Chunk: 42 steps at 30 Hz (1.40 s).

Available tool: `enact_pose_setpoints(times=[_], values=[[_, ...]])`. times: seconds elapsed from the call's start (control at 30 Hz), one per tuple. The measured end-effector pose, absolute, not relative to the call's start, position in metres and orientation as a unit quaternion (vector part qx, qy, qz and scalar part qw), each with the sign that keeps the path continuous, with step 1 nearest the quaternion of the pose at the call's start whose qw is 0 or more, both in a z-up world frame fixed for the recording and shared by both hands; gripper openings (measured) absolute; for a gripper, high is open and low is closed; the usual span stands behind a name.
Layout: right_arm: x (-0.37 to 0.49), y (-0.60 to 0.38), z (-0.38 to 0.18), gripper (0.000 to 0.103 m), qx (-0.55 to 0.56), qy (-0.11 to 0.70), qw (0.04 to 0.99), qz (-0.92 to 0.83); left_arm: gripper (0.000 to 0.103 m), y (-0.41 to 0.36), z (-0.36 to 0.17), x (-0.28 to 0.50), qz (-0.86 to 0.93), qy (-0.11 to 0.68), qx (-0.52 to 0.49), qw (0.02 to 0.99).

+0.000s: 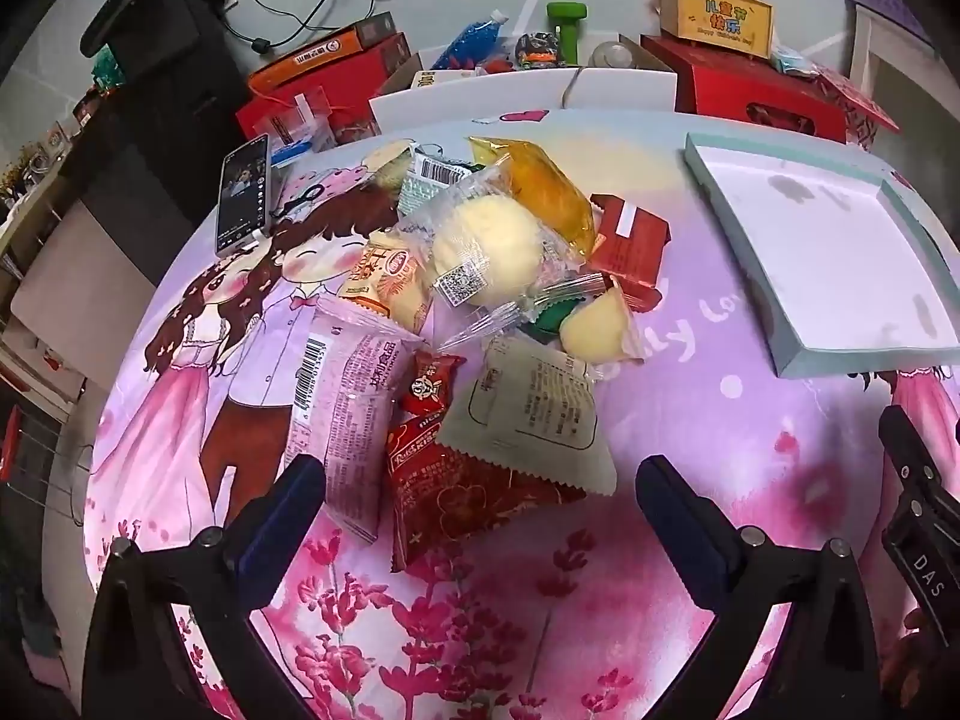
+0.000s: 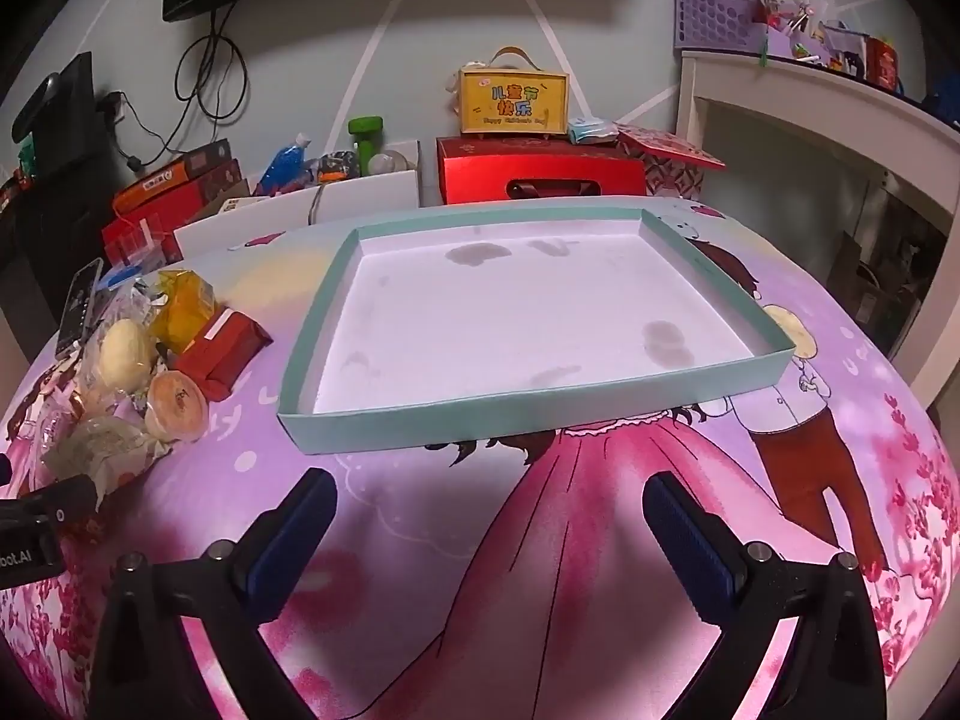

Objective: Organize snacks

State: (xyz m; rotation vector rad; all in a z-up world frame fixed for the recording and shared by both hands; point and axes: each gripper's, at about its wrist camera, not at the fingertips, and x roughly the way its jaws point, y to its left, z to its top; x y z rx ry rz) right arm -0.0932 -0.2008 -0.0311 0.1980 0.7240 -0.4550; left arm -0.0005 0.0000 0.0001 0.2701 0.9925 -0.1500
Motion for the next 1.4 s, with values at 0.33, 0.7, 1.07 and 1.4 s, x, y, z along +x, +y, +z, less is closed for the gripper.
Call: enact_pose_setpoints(times=[0.33, 0.7, 1.07, 1.4], values=[[-0.0931, -0.2003, -0.0307, 0.103, 0.095, 0.351, 0.905, -0.221, 0.103, -0.0001, 0.0021, -0.0009, -0.070, 0.472, 0.127, 0.870], [-0.0928, -0.2000, -0.0312, 0.103, 0.095, 0.351, 0.905, -0.221, 0.103, 0.0000, 0.0031, 0.0003, -0.070, 0.474, 0.124, 0.869], [-0.0927, -0.1997, -0.0312, 0.103, 0.094, 0.350, 0.905, -0.221, 0.103, 0.0001, 0.0028, 0.0004, -0.069, 0.470, 0.124, 0.871], [-0.0930, -0.1996, -0.0314, 0.103, 0.092, 0.351, 0.905, -0.221, 0.103, 0.0016, 0.0035, 0.0015, -0.071, 0.461, 0.113, 0.877]])
